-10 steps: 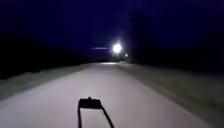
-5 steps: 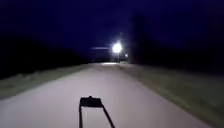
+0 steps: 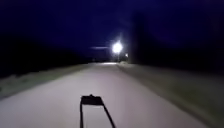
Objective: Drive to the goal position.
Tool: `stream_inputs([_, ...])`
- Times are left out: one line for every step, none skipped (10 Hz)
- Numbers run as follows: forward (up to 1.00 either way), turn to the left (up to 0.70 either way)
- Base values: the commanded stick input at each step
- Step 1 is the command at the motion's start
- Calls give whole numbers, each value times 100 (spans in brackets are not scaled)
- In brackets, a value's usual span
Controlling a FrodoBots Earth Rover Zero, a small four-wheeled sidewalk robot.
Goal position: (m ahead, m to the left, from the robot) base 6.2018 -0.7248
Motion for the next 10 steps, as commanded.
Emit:
stream_inputs([100,0])
stream_inputs([100,0])
stream_inputs([100,0])
stream_inputs([100,0])
stream_inputs([100,0])
stream_inputs([100,0])
stream_inputs([100,0])
stream_inputs([100,0])
stream_inputs([100,0])
stream_inputs([100,0])
